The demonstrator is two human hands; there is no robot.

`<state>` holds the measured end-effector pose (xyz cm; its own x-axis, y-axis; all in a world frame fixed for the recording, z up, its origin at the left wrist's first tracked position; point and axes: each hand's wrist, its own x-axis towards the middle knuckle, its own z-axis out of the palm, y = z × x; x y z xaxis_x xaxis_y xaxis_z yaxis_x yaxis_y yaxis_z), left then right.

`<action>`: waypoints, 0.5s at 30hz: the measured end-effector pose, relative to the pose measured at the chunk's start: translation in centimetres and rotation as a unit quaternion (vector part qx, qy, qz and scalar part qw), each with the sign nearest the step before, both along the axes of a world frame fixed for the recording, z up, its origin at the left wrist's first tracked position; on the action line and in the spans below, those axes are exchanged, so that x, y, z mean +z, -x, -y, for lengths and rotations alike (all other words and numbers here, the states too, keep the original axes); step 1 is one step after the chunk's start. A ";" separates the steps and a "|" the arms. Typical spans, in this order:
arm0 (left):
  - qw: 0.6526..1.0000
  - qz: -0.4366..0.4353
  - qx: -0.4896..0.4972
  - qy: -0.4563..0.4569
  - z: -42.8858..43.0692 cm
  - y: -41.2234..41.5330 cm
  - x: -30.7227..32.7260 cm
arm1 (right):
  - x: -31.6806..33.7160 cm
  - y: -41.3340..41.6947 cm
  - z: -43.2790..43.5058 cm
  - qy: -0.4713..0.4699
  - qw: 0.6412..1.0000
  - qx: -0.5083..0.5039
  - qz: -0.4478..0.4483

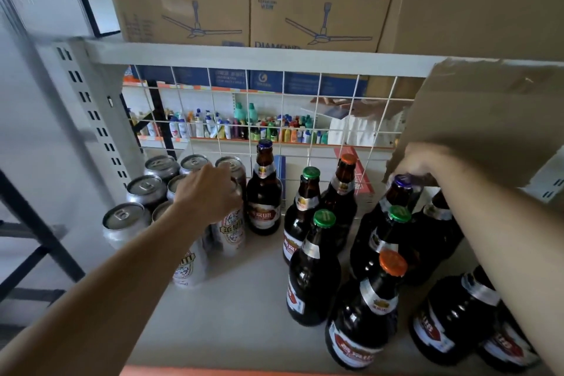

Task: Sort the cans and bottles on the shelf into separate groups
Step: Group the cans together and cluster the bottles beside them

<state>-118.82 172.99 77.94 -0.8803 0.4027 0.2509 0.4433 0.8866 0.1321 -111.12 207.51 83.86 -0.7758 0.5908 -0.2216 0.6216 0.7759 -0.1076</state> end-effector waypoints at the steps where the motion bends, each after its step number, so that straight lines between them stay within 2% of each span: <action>1: 1.000 0.000 -0.001 -0.005 0.1 0.0 -0.1 | 0.0 0.2 0.0 -0.007 1.000 0.001 -0.002; 6: 1.000 0.015 -0.001 -0.021 0.1 -0.2 -0.3 | -1.2 1.5 -0.5 -0.020 0.999 0.011 0.024; 11: 1.000 -0.006 0.008 -0.009 0.4 -0.7 -0.9 | -1.6 2.0 -0.6 -0.054 0.994 0.033 0.085; 15: 0.997 -0.053 0.000 -0.048 0.0 -2.4 -0.2 | -1.6 1.5 0.0 -0.030 0.998 0.028 0.054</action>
